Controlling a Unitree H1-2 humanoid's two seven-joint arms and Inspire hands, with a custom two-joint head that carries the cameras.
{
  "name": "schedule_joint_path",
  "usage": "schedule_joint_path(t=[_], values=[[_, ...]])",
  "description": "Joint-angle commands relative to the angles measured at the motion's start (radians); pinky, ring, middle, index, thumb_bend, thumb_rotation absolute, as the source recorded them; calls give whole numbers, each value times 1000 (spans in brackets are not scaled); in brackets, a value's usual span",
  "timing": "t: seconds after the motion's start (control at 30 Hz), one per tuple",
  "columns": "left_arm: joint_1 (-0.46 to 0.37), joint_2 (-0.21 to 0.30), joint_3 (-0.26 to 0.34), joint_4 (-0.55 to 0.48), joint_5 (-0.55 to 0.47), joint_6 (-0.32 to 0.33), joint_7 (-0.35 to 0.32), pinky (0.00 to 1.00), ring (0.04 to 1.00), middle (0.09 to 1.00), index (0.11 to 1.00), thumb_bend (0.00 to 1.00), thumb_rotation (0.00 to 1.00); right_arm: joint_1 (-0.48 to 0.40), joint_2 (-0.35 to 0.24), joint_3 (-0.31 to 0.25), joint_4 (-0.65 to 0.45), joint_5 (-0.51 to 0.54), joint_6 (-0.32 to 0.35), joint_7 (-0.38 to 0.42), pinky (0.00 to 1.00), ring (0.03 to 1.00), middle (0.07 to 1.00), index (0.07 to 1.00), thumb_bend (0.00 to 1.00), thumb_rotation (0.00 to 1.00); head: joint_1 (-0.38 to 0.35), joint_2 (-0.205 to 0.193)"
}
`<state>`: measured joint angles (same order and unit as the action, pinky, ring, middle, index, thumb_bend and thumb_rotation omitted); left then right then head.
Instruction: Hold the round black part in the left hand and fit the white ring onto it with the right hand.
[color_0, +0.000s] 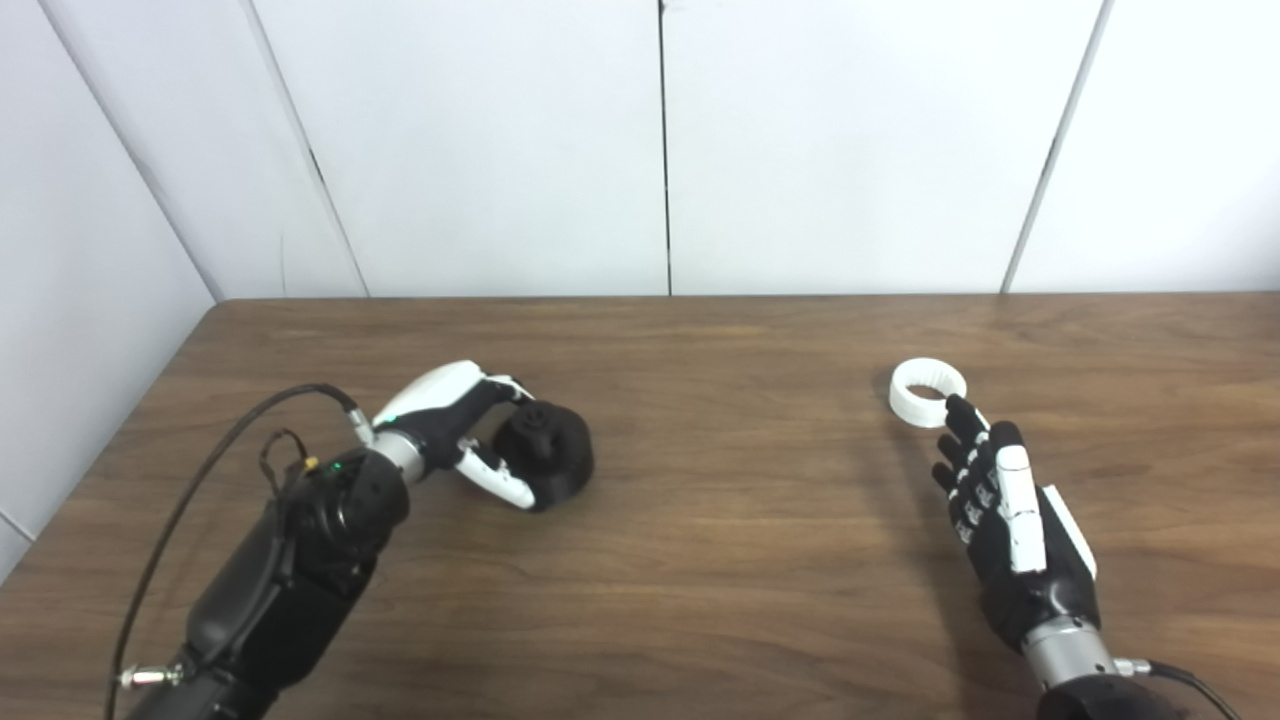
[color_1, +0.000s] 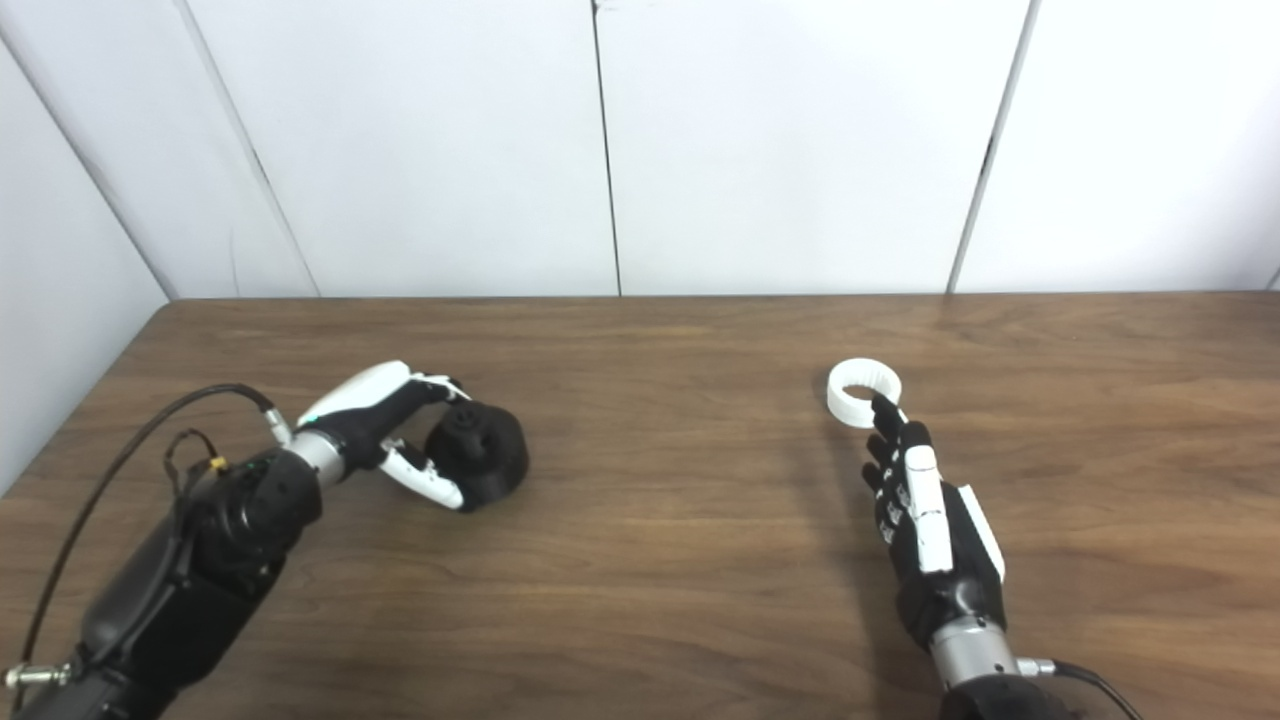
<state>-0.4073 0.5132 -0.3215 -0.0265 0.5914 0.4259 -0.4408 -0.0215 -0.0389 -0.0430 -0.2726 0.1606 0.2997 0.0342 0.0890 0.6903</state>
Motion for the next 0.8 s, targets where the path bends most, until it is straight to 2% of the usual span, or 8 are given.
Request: schedule_joint_path(t=[0.0,0.2,0.43,0.77], values=[[-20,4,0,-49,24,7,2,989,1000,950,731,938,217,-31,6,5,-35,3,-29,7,1000,1000,998,960,528,1000,0,1],[4,-19,-28,-101,45,-10,0,1000,1000,944,722,944,222,-31,10,6,-43,-3,-18,-2,1000,1000,998,959,522,1000,-6,3],[28,-44,-70,-187,90,-3,-32,999,1000,949,730,950,256,-27,13,9,-49,-20,-14,-8,1000,1000,988,951,544,1000,-13,5],[68,-98,-98,-288,135,0,-79,1000,1000,948,729,947,253,-30,20,9,-49,-20,-13,-10,1000,1000,997,957,532,1000,-34,9]])
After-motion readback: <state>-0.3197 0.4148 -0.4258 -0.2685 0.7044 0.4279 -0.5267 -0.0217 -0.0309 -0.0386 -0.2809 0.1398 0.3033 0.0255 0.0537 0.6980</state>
